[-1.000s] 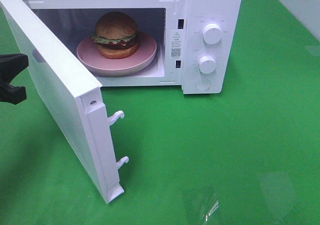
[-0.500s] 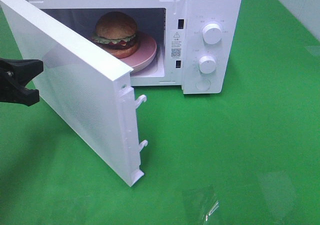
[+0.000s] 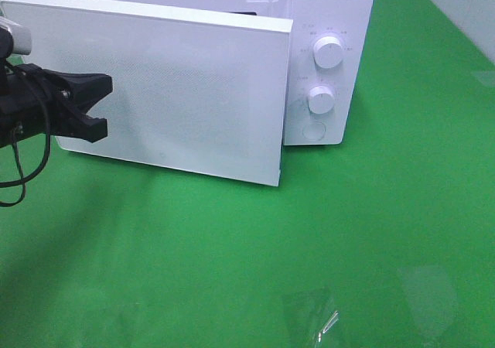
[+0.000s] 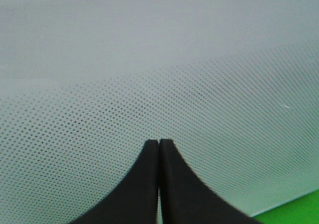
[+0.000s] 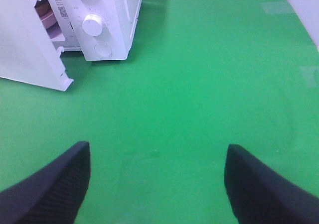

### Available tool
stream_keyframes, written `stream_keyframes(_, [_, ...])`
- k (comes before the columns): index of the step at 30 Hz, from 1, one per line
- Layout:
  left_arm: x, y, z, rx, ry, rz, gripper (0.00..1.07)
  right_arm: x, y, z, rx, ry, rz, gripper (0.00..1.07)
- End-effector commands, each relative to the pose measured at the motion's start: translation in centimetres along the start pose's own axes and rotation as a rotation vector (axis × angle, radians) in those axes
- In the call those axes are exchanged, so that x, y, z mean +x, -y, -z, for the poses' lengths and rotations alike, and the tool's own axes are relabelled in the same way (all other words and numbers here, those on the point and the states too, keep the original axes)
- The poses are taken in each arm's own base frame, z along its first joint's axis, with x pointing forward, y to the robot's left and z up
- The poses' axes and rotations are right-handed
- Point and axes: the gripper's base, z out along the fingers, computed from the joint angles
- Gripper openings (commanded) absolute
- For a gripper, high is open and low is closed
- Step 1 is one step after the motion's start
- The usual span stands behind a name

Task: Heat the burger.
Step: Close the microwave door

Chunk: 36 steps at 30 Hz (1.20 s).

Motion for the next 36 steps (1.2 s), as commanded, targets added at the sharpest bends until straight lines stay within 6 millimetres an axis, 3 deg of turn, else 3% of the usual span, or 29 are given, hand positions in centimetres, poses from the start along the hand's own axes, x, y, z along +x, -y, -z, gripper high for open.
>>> stream_keyframes(1, [-0.4,0.2,-1.2,0.012,0.015,0.004,0.00,0.0,0.0,0.4,0.009,0.040,0.003,0.73])
stream_keyframes(36, [-3.1,3.0,-10.1,0.055,0.061,0.001,0.00,0.0,0.0,0.4,0.009,0.040,0.003,0.73])
